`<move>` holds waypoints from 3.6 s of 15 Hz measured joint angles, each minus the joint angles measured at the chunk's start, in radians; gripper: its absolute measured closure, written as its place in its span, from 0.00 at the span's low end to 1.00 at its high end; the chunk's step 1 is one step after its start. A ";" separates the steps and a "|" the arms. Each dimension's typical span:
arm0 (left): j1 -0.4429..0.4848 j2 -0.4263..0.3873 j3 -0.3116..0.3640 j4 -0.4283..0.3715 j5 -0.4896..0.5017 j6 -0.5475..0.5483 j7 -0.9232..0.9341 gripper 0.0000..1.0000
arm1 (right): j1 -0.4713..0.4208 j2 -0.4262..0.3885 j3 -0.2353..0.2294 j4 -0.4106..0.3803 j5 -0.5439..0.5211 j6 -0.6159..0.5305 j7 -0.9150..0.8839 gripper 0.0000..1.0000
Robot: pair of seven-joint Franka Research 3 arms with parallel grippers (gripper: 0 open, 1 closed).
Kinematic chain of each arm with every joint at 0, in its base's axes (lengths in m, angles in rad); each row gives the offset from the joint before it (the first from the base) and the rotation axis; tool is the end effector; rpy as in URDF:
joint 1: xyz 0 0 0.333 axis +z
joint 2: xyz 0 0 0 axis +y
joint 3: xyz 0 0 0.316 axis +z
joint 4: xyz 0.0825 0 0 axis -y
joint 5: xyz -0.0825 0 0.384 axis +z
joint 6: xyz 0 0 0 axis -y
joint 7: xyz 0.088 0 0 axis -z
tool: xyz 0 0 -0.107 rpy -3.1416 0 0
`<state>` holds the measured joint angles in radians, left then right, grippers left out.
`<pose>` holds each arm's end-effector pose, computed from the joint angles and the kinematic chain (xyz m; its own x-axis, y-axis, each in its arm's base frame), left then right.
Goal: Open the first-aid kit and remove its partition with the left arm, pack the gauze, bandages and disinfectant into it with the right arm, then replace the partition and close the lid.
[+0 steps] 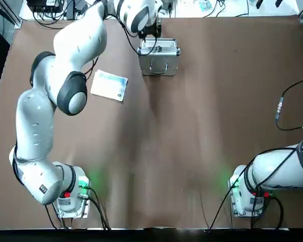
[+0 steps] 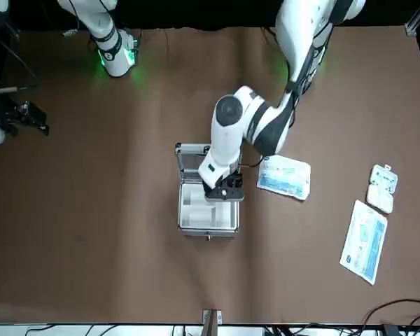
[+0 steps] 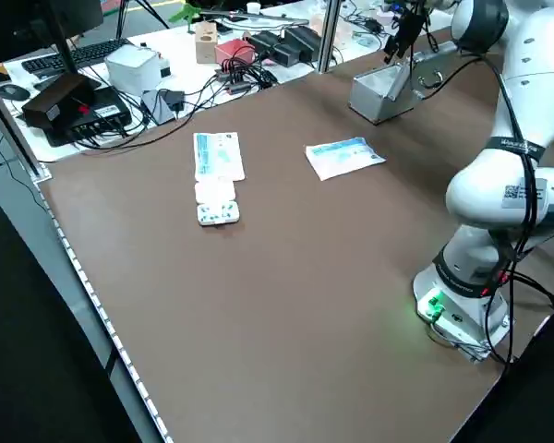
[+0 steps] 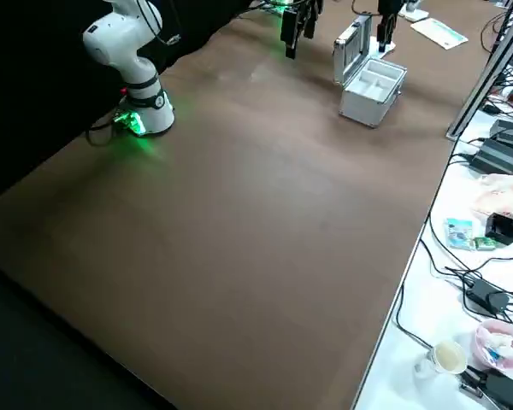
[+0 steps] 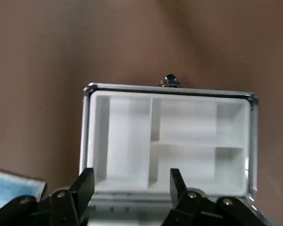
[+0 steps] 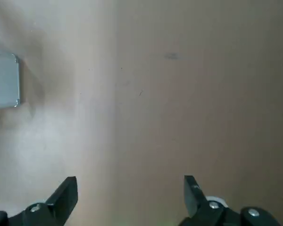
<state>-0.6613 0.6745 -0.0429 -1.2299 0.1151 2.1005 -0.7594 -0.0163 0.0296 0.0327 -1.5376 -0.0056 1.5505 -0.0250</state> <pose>0.5875 -0.4804 0.3932 0.9801 0.0258 0.1968 0.0114 -0.9972 0.0739 0.5617 0.0083 0.6219 0.9990 0.0413 -0.0168 0.0414 -0.9991 0.0042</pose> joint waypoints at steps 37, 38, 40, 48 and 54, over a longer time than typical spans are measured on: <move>0.029 -0.096 -0.013 -0.028 -0.040 -0.057 -0.018 0.99 | -0.002 -0.030 -0.020 0.001 0.000 -0.010 0.000 0.01; 0.035 -0.104 -0.012 -0.023 -0.037 -0.058 -0.016 0.97 | -0.002 -0.030 -0.020 0.001 0.000 -0.009 0.000 0.01; 0.059 -0.138 -0.012 -0.015 -0.036 -0.093 0.024 0.81 | -0.002 -0.030 -0.020 0.000 0.000 -0.009 0.000 0.01; 0.246 -0.339 -0.012 -0.015 -0.038 -0.457 0.462 0.09 | -0.002 -0.030 -0.019 -0.002 0.000 -0.006 0.000 0.01; 0.449 -0.416 -0.012 -0.055 -0.075 -0.545 0.698 0.00 | -0.002 -0.030 -0.019 -0.002 0.000 -0.005 0.000 0.01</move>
<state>-0.2118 0.2581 -0.0550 -1.2848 0.0406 1.5552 -0.0617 -0.0184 -0.0004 0.0133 -1.5396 -0.0052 1.5458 -0.0249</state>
